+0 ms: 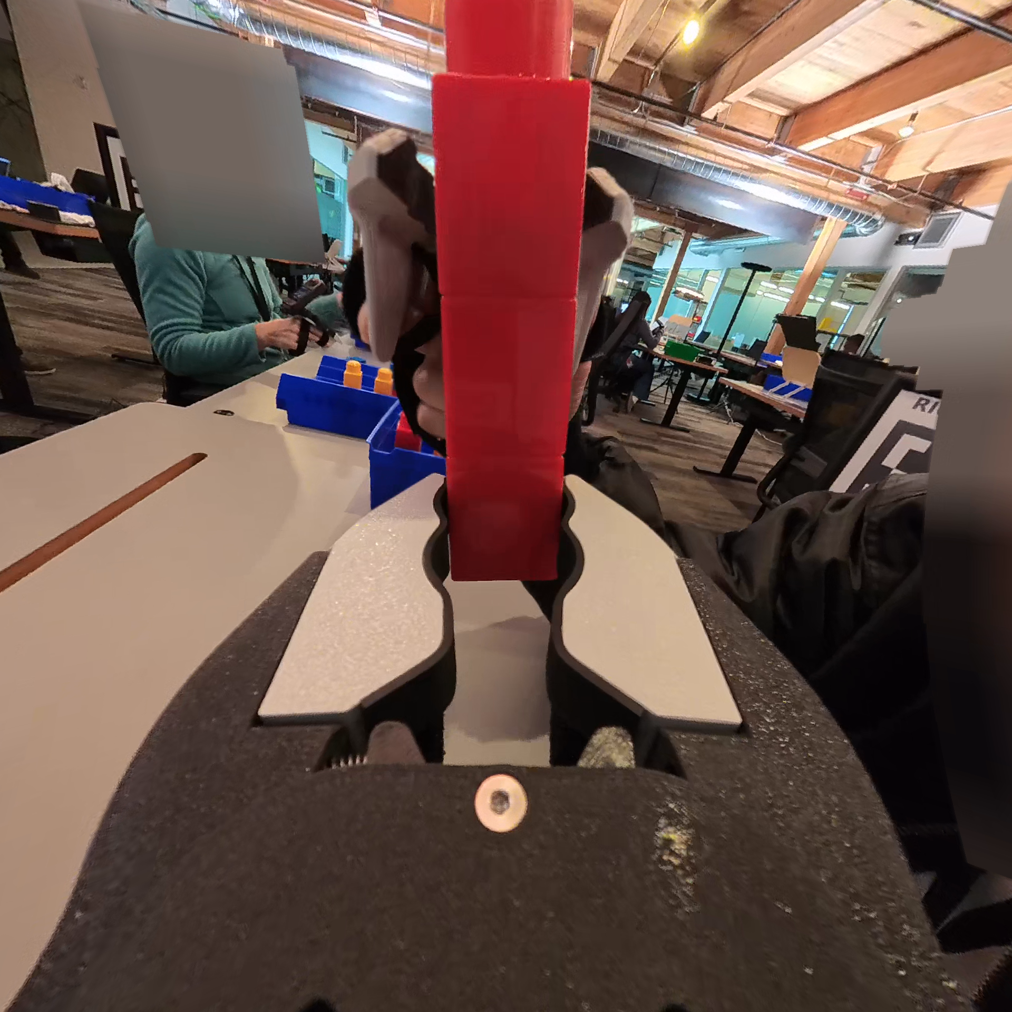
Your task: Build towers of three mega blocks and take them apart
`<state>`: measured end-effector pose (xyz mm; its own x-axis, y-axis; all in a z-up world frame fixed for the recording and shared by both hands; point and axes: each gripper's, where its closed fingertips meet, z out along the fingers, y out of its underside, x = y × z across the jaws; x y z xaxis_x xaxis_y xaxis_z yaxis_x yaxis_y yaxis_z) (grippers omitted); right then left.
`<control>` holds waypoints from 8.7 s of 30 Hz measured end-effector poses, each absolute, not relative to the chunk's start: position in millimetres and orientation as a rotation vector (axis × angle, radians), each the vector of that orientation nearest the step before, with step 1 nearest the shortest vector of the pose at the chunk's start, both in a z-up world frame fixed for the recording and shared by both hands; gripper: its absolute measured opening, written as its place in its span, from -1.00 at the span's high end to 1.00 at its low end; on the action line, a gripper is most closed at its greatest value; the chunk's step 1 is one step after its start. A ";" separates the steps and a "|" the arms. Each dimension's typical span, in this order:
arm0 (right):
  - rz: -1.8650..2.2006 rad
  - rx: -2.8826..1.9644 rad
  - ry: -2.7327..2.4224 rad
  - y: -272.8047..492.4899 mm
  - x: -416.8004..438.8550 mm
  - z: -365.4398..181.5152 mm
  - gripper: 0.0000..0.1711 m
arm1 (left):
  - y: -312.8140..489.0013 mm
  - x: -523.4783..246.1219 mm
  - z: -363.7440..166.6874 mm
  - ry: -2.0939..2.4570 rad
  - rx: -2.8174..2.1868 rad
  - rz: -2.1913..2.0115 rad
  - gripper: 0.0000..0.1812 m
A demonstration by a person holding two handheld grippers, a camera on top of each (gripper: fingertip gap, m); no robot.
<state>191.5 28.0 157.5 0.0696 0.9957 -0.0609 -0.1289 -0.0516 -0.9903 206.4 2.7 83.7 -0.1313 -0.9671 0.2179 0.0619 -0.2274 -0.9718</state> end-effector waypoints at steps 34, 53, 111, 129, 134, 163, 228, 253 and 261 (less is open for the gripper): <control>1.147 -1.309 -1.050 3.6 199.1 135.8 0.59 | -9.5 204.1 83.3 1.233 -1.276 -1.351 0.18; 0.271 -1.677 0.042 -81.2 613.7 10.8 0.58 | -37.5 199.3 114.1 1.219 -1.164 -1.350 0.30; 0.070 -2.219 -0.022 -111.8 610.9 -116.6 0.58 | -59.2 208.2 112.9 1.294 -1.135 -1.316 0.38; 0.191 -2.030 -0.034 -66.6 619.2 -83.7 0.58 | -60.4 210.2 111.5 1.300 -1.138 -1.312 0.39; 0.145 -2.034 -0.227 -54.7 613.0 -79.7 0.58 | -60.3 211.0 109.6 1.307 -1.142 -1.310 0.39; 0.443 -2.020 -0.865 -67.4 599.6 -130.0 0.52 | -67.2 228.6 88.4 1.387 -1.189 -1.277 0.39; 0.064 -1.897 -0.942 -109.5 474.4 78.2 0.29 | -51.2 -13.8 94.0 0.827 -1.628 -0.599 0.37; 0.652 -1.745 -1.363 -38.2 193.0 -31.2 0.35 | 136.2 -257.0 -110.0 0.452 -2.591 0.129 0.55; 0.693 -1.804 -1.298 -29.6 223.9 -47.8 0.39 | 138.8 -253.4 -131.9 0.572 -2.580 0.283 0.55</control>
<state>223.9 -29.6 -47.8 0.3260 0.9452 0.0161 0.5126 -0.1624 -0.8432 -253.4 138.8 -131.9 0.8914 -0.3442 -0.2949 -0.4433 -0.7978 -0.4087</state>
